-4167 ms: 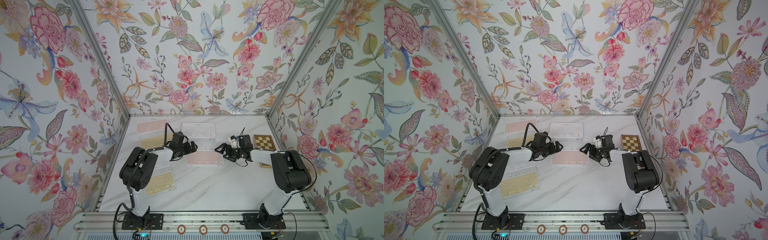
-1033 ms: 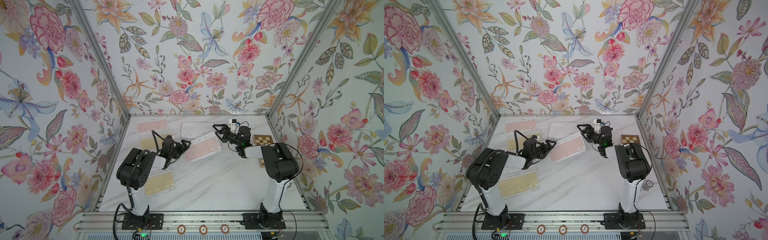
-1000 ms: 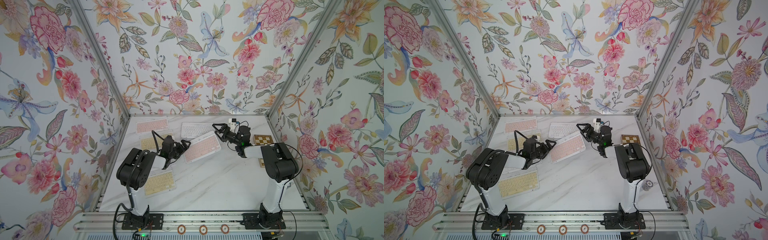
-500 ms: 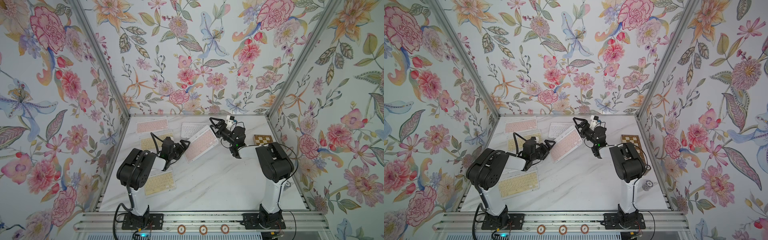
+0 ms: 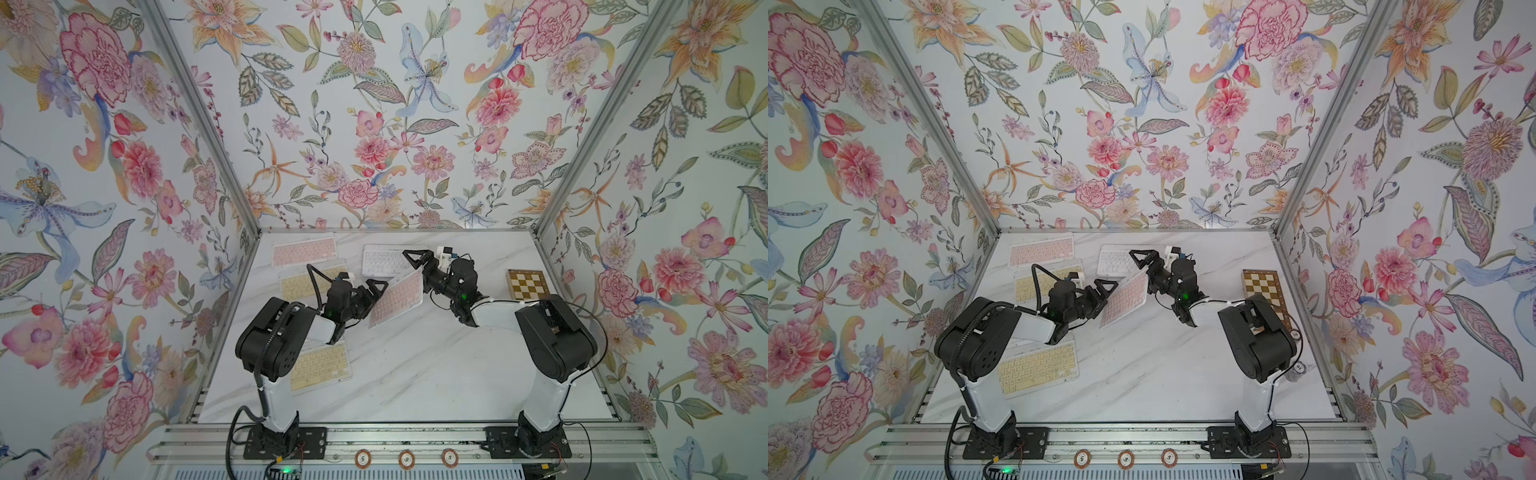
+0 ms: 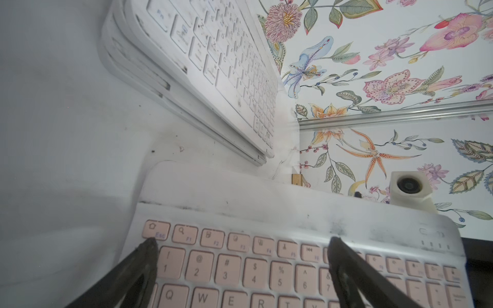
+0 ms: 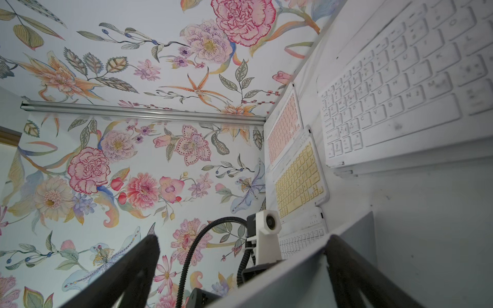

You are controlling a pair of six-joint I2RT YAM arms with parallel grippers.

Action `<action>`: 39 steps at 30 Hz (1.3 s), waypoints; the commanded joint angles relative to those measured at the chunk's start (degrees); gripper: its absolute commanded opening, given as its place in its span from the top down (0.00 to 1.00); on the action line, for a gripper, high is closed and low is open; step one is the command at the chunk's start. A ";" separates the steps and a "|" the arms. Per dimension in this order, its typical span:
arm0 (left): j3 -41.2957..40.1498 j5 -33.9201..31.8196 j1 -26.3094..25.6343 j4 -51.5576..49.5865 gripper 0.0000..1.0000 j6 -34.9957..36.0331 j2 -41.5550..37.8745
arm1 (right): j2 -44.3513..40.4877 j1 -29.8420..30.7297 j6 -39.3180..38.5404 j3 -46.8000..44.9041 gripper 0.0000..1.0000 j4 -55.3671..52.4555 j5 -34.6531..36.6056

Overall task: Stack the numeric keypads
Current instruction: Pick up the numeric keypad from the center of the board.

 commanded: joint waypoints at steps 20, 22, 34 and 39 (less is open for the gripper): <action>-0.54 1.59 -0.18 4.07 0.01 -1.06 0.35 | -7.98 2.56 -22.97 17.97 0.10 -47.53 -4.15; -0.56 1.68 -0.17 4.30 0.01 -1.20 0.45 | -8.31 3.05 -25.73 19.27 0.15 -51.02 -3.77; -0.82 1.60 -0.16 4.62 0.01 -1.28 0.42 | -10.46 5.12 -34.47 21.55 0.49 -61.40 -0.75; -0.65 1.59 -0.03 3.72 0.01 -0.81 -0.38 | -10.61 5.39 -37.25 21.84 0.55 -63.86 1.18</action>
